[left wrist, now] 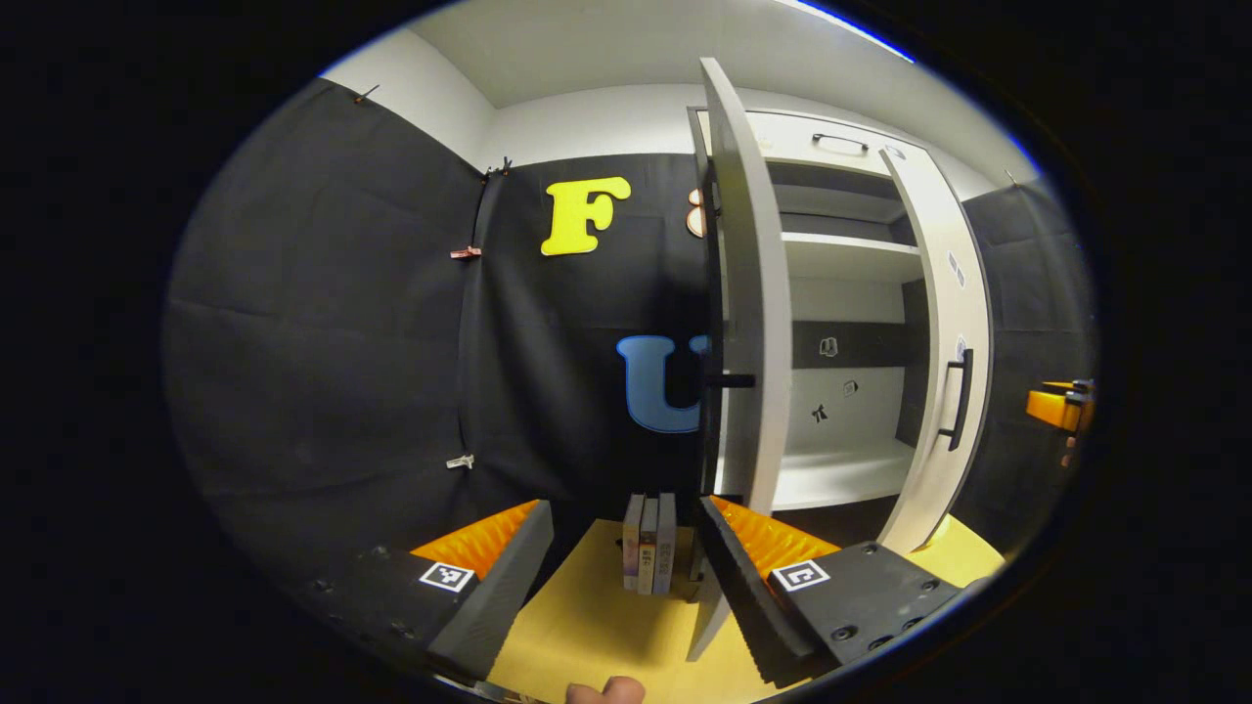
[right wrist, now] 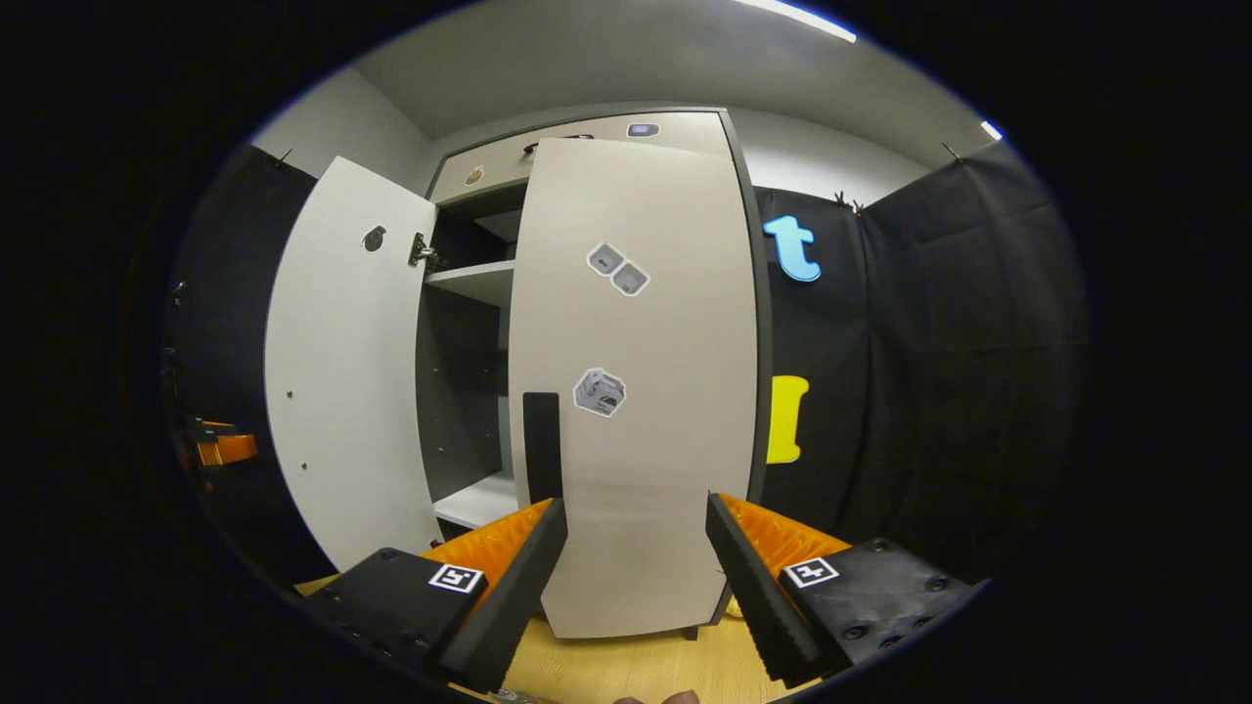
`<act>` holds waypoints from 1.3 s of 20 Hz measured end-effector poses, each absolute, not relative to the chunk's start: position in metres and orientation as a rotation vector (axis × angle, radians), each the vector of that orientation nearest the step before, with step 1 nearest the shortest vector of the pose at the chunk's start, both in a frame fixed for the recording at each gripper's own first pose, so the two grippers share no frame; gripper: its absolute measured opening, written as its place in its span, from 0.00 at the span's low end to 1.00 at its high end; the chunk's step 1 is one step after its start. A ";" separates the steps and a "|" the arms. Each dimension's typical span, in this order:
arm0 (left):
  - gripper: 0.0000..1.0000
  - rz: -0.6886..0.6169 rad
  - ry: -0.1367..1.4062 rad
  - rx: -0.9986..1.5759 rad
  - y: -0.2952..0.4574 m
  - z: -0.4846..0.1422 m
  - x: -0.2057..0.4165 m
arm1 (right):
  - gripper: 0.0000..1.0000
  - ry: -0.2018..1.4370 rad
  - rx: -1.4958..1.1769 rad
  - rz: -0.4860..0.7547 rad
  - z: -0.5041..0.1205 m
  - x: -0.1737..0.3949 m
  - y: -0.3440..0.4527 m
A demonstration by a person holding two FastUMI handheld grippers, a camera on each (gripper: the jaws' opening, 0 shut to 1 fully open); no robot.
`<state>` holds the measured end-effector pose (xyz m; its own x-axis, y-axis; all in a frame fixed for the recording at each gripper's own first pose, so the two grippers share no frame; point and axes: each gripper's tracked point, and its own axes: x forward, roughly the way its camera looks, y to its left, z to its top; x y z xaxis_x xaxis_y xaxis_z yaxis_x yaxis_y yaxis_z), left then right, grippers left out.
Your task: Grasp the bottle in the cabinet with the left hand and place it on the coaster, then close the right door with the right hand and the left door with the left hand.
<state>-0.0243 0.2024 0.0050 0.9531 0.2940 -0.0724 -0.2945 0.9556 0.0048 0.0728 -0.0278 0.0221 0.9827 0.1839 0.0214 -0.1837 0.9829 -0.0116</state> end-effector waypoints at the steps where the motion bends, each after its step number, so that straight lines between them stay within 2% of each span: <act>1: 0.92 0.289 0.066 0.003 0.207 0.008 -0.015 | 0.95 -0.024 -0.024 0.161 0.022 0.067 -0.033; 2: 0.95 0.278 0.059 0.009 0.211 0.011 -0.007 | 0.95 -0.022 -0.036 0.145 0.022 0.062 -0.036; 4: 0.92 0.254 0.057 0.013 0.216 0.010 0.010 | 0.95 -0.017 -0.045 0.117 0.022 0.054 -0.040; 5: 0.95 0.251 0.060 0.018 0.220 0.008 0.018 | 0.95 -0.015 -0.046 0.105 0.022 0.050 -0.043; 11: 0.94 0.202 0.086 0.006 0.224 -0.006 0.036 | 0.95 -0.013 -0.045 0.038 0.023 0.031 -0.051; 16: 0.94 0.080 0.109 -0.054 0.187 -0.012 0.036 | 0.96 -0.041 -0.046 0.012 0.032 0.015 -0.046; 17: 0.90 0.067 0.110 -0.050 0.177 -0.011 0.037 | 0.96 -0.041 -0.038 0.011 0.032 0.015 -0.045; 18: 0.94 0.057 0.109 -0.051 0.167 -0.011 0.037 | 0.97 -0.033 -0.030 0.013 0.030 0.014 -0.044; 20: 0.93 0.021 0.102 -0.054 0.147 -0.010 0.041 | 0.97 -0.018 -0.020 0.019 0.025 0.014 -0.044; 24: 0.93 -0.013 0.098 -0.075 0.116 -0.010 0.053 | 0.96 -0.006 -0.016 0.021 0.020 0.017 -0.051; 25: 0.90 -0.010 0.100 -0.076 0.110 -0.011 0.057 | 0.96 -0.002 -0.015 0.025 0.019 0.020 -0.054; 26: 0.94 -0.008 0.101 -0.074 0.104 -0.012 0.062 | 0.97 0.004 -0.013 0.026 0.019 0.022 -0.056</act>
